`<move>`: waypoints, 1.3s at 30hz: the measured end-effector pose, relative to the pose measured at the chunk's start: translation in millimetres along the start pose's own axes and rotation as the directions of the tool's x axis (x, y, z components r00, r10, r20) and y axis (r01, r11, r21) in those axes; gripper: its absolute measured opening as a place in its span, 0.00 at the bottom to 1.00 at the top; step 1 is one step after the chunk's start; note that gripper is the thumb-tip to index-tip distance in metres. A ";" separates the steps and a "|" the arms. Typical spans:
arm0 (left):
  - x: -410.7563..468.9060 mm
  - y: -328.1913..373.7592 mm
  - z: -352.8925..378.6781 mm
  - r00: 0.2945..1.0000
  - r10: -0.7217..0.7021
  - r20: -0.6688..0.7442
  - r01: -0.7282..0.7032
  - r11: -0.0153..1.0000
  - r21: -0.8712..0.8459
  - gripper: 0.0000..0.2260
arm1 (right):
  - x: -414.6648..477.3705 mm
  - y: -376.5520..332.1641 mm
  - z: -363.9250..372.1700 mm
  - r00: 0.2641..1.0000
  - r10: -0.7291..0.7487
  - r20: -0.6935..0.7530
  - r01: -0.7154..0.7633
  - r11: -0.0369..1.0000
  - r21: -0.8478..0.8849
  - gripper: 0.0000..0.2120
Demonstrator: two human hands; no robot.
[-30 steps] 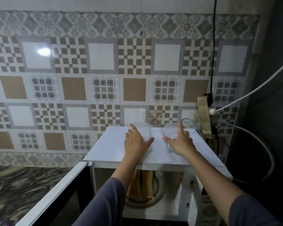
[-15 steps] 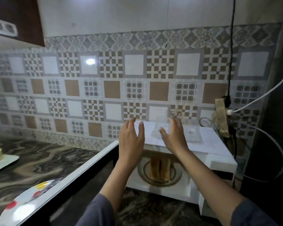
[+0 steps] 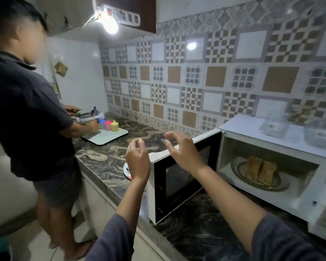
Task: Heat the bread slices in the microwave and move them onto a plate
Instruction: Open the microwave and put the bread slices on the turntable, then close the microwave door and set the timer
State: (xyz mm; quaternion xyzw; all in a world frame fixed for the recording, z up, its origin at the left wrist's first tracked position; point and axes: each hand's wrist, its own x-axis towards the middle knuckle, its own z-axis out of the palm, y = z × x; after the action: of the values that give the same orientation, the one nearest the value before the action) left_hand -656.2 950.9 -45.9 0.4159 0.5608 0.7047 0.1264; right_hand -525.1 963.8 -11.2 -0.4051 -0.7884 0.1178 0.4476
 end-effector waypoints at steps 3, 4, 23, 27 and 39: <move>-8.8 -33.2 -12.4 0.925 -0.340 0.169 0.361 0.926 -0.115 0.11 | -6.5 -9.7 28.8 0.994 -0.048 0.102 0.052 0.998 -0.037 0.11; -14.6 -40.6 -13.7 0.877 -0.409 0.253 0.449 0.885 -0.122 0.11 | -10.5 -9.6 35.3 0.989 -0.041 0.141 0.053 0.996 -0.079 0.13; -235.7 -18.5 57.0 0.863 -0.073 0.499 0.308 0.860 -0.407 0.09 | -169.9 50.0 -94.4 0.921 -0.095 -0.377 0.092 0.995 -0.026 0.08; -268.8 -19.8 98.1 0.779 0.005 0.627 0.265 0.904 -0.335 0.08 | -191.4 79.2 -143.3 0.894 -0.083 -0.440 0.004 0.984 -0.176 0.08; -291.2 -11.2 241.7 0.508 0.200 0.838 0.076 0.958 -0.275 0.05 | -192.2 177.1 -238.0 0.837 0.046 -0.545 -0.283 0.889 -0.360 0.13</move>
State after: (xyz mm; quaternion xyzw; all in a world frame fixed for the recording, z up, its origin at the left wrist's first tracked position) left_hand -302.3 932.6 -179.3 0.7078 0.3045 0.4810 0.4183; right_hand -187.9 892.7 -89.6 -0.5774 -0.6043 -0.1329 0.5327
